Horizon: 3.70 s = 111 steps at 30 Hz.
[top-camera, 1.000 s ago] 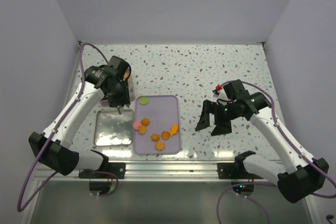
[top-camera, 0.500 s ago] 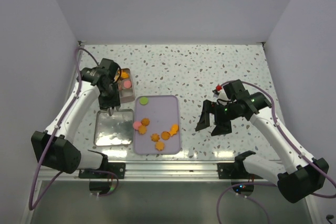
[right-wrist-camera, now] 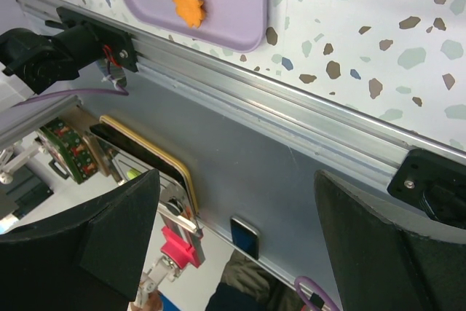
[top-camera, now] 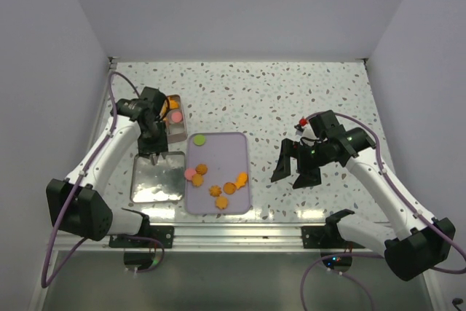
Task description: Pack the cookies
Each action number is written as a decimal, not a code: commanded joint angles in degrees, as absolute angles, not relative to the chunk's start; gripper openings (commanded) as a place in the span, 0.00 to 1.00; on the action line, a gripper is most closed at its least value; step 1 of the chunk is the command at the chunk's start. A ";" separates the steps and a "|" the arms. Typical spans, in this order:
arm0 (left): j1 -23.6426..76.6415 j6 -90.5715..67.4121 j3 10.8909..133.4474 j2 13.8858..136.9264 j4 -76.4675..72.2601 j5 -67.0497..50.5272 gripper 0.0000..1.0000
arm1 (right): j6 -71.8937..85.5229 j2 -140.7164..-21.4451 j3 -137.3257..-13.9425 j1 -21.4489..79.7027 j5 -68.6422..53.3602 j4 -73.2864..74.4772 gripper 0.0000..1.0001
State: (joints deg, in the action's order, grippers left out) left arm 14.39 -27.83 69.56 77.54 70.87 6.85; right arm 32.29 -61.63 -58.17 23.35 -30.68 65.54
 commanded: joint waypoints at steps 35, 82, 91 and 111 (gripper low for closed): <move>32.96 -36.30 62.14 68.99 65.40 -3.34 0.49 | 31.99 -60.21 -58.89 23.55 -30.85 64.86 0.90; 37.70 -35.95 68.82 87.89 67.59 9.14 0.41 | 31.03 -61.70 -60.03 23.55 -29.88 65.48 0.90; 37.71 -36.30 78.12 86.22 72.59 11.60 0.37 | 31.03 -61.44 -59.85 23.55 -30.15 65.48 0.90; 25.31 -31.38 80.69 78.05 75.41 12.74 0.37 | 30.85 -61.08 -59.59 23.64 -30.94 65.66 0.90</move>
State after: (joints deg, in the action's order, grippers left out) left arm 26.57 -33.78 81.47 79.59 75.02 11.42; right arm 31.90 -61.56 -58.17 23.35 -30.57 65.56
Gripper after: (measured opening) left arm 0.398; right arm 0.899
